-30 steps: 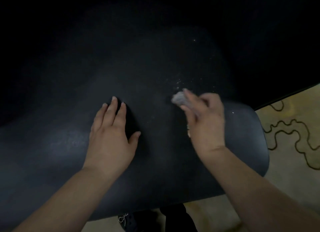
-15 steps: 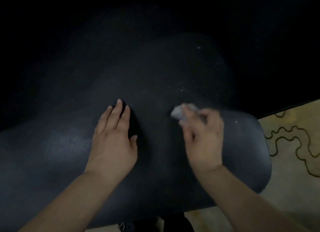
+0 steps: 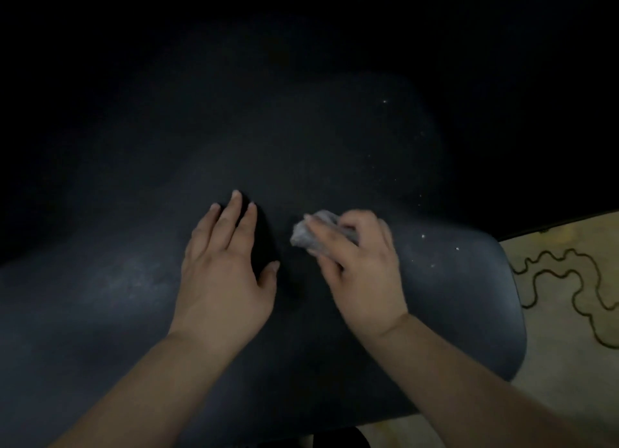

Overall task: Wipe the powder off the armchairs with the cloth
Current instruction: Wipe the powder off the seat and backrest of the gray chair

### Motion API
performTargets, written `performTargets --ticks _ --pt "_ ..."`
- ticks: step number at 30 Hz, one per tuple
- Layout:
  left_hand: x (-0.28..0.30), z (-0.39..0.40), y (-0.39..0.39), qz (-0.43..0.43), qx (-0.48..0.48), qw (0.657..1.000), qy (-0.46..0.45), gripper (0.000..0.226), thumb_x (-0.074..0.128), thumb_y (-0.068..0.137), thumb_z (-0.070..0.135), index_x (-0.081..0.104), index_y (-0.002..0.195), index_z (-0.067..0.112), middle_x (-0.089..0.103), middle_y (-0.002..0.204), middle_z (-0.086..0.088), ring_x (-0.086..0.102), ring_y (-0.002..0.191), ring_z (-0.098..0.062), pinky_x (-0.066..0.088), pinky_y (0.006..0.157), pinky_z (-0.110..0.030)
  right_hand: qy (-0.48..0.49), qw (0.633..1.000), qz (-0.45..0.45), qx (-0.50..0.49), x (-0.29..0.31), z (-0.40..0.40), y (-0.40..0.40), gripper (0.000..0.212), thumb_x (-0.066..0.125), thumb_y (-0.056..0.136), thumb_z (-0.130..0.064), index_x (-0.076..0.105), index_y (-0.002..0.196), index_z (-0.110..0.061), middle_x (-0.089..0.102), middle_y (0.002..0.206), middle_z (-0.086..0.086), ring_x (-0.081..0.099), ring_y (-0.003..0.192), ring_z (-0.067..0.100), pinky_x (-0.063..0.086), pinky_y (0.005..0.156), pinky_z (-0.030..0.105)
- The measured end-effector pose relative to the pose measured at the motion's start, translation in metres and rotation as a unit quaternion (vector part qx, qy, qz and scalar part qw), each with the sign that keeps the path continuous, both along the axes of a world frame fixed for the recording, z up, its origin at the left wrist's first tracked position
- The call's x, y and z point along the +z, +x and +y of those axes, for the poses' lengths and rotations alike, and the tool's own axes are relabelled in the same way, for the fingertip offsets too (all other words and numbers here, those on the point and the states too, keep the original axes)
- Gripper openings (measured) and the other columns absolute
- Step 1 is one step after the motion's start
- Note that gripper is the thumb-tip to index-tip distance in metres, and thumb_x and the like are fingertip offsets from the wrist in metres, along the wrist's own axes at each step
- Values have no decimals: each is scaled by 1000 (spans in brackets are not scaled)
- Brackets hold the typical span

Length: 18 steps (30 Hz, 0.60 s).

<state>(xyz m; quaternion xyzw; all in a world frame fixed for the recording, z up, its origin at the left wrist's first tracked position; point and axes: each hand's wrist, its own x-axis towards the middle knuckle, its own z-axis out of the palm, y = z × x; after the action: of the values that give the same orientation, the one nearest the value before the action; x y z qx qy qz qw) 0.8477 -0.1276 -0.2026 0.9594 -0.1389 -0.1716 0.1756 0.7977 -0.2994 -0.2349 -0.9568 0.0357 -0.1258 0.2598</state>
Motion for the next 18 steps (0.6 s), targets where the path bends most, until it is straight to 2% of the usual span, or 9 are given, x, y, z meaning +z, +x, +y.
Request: performTargets --ticks 3,5,7,9,10,12,14,16,18 --pt "1 -11 11 -1 -15 1000 -6 80 63 85 39 23 152 21 7 160 7 3 147 -17 12 120 -40 7 1000 10 15 1 -11 55 37 57 86 -19 66 121 -23 54 100 11 50 87 28 47 71 38" --pt "2 -17 18 -4 -25 1000 -6 82 64 84 42 22 152 22 6 160 7 2 147 -17 10 121 -39 7 999 3 -41 -5 -30 80 35 64 87 -19 66 121 -25 55 102 12 48 92 26 41 80 30" --pt "3 -22 26 -2 -34 999 -4 85 63 83 46 20 152 23 4 161 8 0 147 -16 8 121 -37 25 991 -15 -131 -10 -49 72 40 68 85 -18 64 124 -25 52 101 10 47 92 25 36 82 20" --pt "3 -25 31 3 -38 999 -5 88 63 82 49 17 153 25 2 161 9 -2 147 -15 7 121 -36 23 980 -15 -198 -10 -49 41 42 62 86 -20 61 128 -26 50 103 10 49 91 27 39 84 26" --pt "3 -26 34 6 -41 999 -5 89 63 82 51 15 153 26 0 161 10 -3 147 -14 6 121 -35 26 980 -17 -195 -8 -40 24 43 57 86 -20 60 129 -27 51 104 11 50 90 28 42 84 31" --pt "4 -29 37 12 -53 999 -4 91 64 81 51 14 153 25 -2 160 10 -5 147 -14 5 120 -33 26 993 -11 -112 -3 -16 5 43 51 86 -20 60 128 -28 52 104 11 50 89 28 44 79 36" --pt "3 -31 38 13 -60 998 -7 92 66 80 49 16 153 24 -1 160 9 -4 147 -15 5 120 -31 27 999 -2 -19 -1 -13 26 38 52 87 -20 65 123 -24 53 99 10 51 85 29 49 72 40" --pt "2 -31 39 12 -62 998 -5 93 68 79 48 16 153 24 0 160 9 -3 147 -15 6 120 -32 38 999 -10 -4 -3 -24 62 33 58 88 -18 67 117 -30 52 98 7 52 87 28 51 73 43" --pt "1 -31 38 7 -64 998 -2 93 68 78 49 17 152 24 2 160 8 -2 147 -15 10 120 -36 71 995 -29 -60 -9 -48 84 34 66 87 -18 66 111 -42 47 100 -1 51 93 14 49 84 30"
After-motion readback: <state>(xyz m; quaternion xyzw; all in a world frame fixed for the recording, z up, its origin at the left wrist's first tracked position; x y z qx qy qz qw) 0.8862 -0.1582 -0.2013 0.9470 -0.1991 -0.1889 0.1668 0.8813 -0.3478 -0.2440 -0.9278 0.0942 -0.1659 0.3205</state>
